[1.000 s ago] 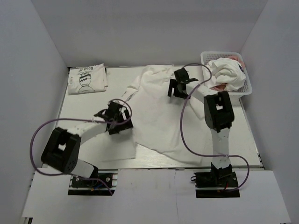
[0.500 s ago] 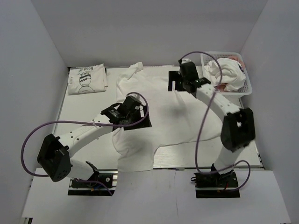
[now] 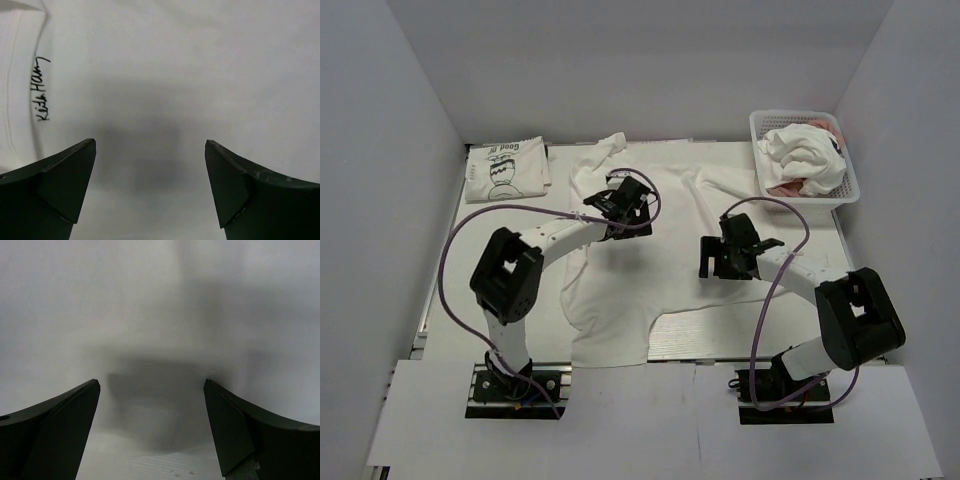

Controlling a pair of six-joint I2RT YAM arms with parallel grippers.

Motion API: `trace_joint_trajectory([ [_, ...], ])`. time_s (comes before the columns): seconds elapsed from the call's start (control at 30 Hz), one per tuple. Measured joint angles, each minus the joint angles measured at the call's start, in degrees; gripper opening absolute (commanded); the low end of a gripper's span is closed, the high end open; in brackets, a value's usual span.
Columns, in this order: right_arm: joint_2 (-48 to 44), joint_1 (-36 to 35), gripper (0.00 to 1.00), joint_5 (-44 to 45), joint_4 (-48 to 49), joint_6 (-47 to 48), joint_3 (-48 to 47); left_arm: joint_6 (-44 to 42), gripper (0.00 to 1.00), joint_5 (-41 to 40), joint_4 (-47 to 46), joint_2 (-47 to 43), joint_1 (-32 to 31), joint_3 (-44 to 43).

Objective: Fold and stack the t-shirts

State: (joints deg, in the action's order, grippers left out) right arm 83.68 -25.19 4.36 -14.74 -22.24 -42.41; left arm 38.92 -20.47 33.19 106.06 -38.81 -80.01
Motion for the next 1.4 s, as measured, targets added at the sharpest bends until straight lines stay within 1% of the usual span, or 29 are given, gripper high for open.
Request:
trace_joint_trajectory([
  [0.1, -1.0, 0.1, 0.91, -0.1, 0.9, -0.9, 1.5, -0.4, 1.0, -1.2, -0.7, 4.3, 2.4, -0.8],
  [0.27, -2.4, 0.4, 0.91, -0.2, 3.4, -2.2, 3.6, -0.5, 1.0, -1.0, -1.2, 10.6, 8.8, -1.4],
  [0.37, -2.7, 0.6, 0.91, -0.5, 4.5, -2.9, 4.1, -0.1, 1.0, -1.4, -0.6, 10.5, 11.9, -2.1],
  [0.47, -2.7, 1.0, 0.91, -0.9, 5.6, -3.4, 4.3, 1.5, 1.0, -1.9, -0.2, 8.7, 15.0, 0.8],
  [0.53, -2.5, 1.1, 0.91, -1.4, 6.3, -3.9, 4.4, 2.6, 1.0, -3.2, 1.8, 6.2, 17.5, 3.7],
  [0.63, -2.6, 1.4, 0.91, -1.7, 6.6, -4.4, 4.5, 3.9, 1.0, -5.6, 5.5, 3.0, 23.7, 7.1],
  [0.8, -3.2, 2.0, 0.91, -1.8, 7.7, -5.7, 5.4, 5.1, 1.0, -8.2, 10.2, 0.2, 34.4, 8.2],
  [0.93, -3.5, 2.3, 0.91, -2.2, 7.7, -6.1, 5.6, 5.5, 1.0, -8.5, 12.9, -1.4, 39.1, 8.2],
  [1.07, -5.4, 2.3, 0.91, -3.7, 5.2, -4.5, 5.7, 3.7, 1.0, -4.5, 12.4, -4.9, 39.9, 8.5],
  [1.13, -7.7, 2.3, 0.91, -4.0, 3.4, -3.7, 5.7, 2.4, 1.0, -0.3, 10.3, -8.3, 39.0, 8.9],
  [1.23, -12.6, 2.3, 0.91, -3.3, 2.6, -2.6, 5.7, 1.0, 1.0, 10.2, 3.8, -14.6, 37.3, 12.0],
  [1.3, -14.5, 2.3, 0.91, -2.6, 2.9, -1.9, 5.6, 0.8, 1.0, 18.1, -3.6, -18.2, 35.3, 16.4],
  [1.33, -14.5, 2.4, 0.91, -2.0, 2.9, -1.7, 5.2, 0.8, 1.0, 20.4, -5.6, -18.7, 33.9, 17.7],
  [1.4, -12.6, 2.4, 0.91, -0.6, 2.9, -1.4, 3.5, 0.7, 1.0, 24.0, -8.1, -16.8, 30.4, 18.2],
])
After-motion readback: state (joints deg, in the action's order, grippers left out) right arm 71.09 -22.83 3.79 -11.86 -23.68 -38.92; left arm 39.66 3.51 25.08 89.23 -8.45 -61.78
